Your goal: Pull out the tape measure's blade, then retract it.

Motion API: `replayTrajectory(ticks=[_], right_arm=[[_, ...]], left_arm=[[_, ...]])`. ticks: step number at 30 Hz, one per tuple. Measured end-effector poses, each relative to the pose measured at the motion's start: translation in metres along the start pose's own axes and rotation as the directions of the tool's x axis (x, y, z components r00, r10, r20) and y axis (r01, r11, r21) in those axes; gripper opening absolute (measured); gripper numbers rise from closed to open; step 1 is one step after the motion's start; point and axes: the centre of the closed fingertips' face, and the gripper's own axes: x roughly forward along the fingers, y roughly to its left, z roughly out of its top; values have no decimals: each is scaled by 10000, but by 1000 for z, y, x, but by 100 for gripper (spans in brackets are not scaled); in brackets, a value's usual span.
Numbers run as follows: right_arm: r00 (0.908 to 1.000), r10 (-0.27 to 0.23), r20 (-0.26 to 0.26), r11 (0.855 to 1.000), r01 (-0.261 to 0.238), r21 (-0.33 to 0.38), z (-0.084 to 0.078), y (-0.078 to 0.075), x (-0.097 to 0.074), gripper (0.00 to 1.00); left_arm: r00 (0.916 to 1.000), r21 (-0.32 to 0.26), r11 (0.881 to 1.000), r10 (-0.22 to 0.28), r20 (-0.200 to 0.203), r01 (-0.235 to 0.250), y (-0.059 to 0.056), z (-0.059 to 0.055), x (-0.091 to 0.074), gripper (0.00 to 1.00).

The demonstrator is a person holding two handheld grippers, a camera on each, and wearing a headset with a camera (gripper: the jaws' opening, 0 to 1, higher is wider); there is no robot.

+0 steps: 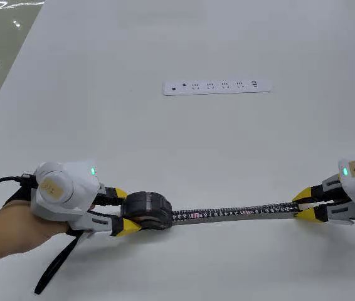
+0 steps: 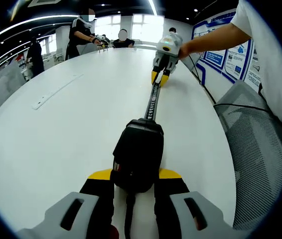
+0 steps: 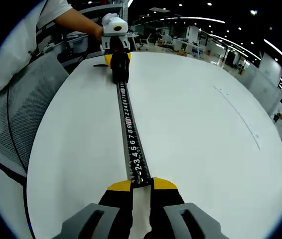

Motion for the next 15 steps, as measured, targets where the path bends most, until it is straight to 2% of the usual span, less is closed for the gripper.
replayTrajectory(ticks=[15], right_arm=[[10000,73,-53,10000,-74,-18,-1,2,0,9]], left_arm=[[10000,-53,10000,34,-30,-34,2,0,0,26]])
